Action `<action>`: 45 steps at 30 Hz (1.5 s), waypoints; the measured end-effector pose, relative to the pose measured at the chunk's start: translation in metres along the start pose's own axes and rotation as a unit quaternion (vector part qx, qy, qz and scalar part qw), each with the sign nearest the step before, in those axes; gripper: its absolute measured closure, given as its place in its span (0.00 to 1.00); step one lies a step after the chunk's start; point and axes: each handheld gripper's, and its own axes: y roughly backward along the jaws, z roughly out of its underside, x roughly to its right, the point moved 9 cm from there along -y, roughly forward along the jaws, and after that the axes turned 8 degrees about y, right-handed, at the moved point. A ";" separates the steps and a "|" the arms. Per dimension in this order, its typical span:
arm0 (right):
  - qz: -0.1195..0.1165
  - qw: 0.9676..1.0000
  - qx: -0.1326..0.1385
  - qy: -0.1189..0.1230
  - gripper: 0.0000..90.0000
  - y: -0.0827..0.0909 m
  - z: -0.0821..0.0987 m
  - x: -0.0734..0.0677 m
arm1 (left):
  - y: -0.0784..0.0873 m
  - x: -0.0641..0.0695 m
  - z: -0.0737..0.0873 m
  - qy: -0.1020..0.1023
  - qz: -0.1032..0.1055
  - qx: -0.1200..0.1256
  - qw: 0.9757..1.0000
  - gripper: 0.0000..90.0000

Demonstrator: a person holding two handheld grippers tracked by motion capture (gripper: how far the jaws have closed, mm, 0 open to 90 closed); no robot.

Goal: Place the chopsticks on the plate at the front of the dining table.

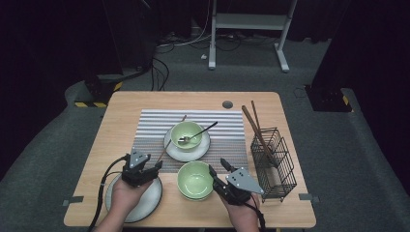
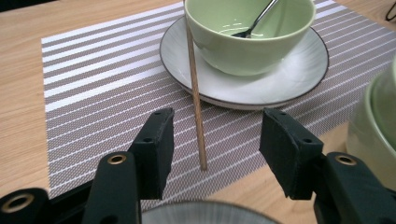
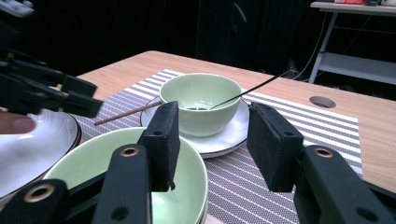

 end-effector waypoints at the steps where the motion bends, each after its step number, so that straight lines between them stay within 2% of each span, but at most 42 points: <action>1: 0.001 1.000 0.002 0.000 0.59 0.001 -0.002 0.000 | 0.003 0.000 0.001 0.001 0.001 0.003 1.000 0.49; 6: 0.008 1.000 -0.005 0.006 0.58 0.000 -0.006 0.000 | 0.011 -0.002 0.009 -0.009 0.007 0.003 1.000 0.47; 8: 0.011 1.000 -0.012 0.017 0.57 -0.001 -0.007 0.000 | 0.013 -0.004 0.011 -0.012 0.010 0.004 1.000 0.47; 10: 0.011 1.000 -0.020 0.016 0.56 -0.003 -0.009 0.001 | 0.013 -0.004 0.011 -0.012 0.013 0.004 1.000 0.46; 15: 0.014 1.000 -0.017 0.016 0.56 -0.004 -0.020 0.006 | 0.012 -0.004 0.011 -0.013 0.023 -0.003 1.000 0.44; 18: 0.020 1.000 -0.016 0.013 0.56 -0.004 -0.028 0.011 | 0.013 -0.004 0.012 -0.009 0.031 0.002 0.999 0.43; 19: 0.028 0.999 -0.017 0.012 0.55 -0.003 -0.034 0.015 | 0.015 -0.003 0.013 -0.002 0.042 0.003 0.999 0.43; 22: 0.036 0.999 -0.017 0.018 0.55 -0.003 -0.041 0.020 | 0.017 -0.005 0.014 -0.008 0.041 0.002 0.999 0.43; 25: 0.046 0.999 -0.019 0.022 0.55 -0.002 -0.046 0.024 | 0.021 -0.010 0.013 -0.001 0.043 0.009 0.999 0.43; 32: 0.061 0.998 -0.017 0.025 0.55 -0.001 -0.057 0.034 | 0.020 -0.012 0.016 -0.001 0.046 0.007 0.999 0.41; 36: 0.074 0.997 -0.016 0.027 0.54 0.000 -0.067 0.046 | 0.021 -0.014 0.019 0.004 0.047 0.009 0.999 0.41; 40: 0.087 0.996 -0.017 0.028 0.54 0.000 -0.073 0.059 | 0.021 -0.015 0.021 0.000 0.045 0.006 0.999 0.41; 45: 0.100 0.995 -0.016 0.023 0.55 -0.001 -0.077 0.077 | 0.022 -0.015 0.020 0.008 0.050 0.010 0.999 0.41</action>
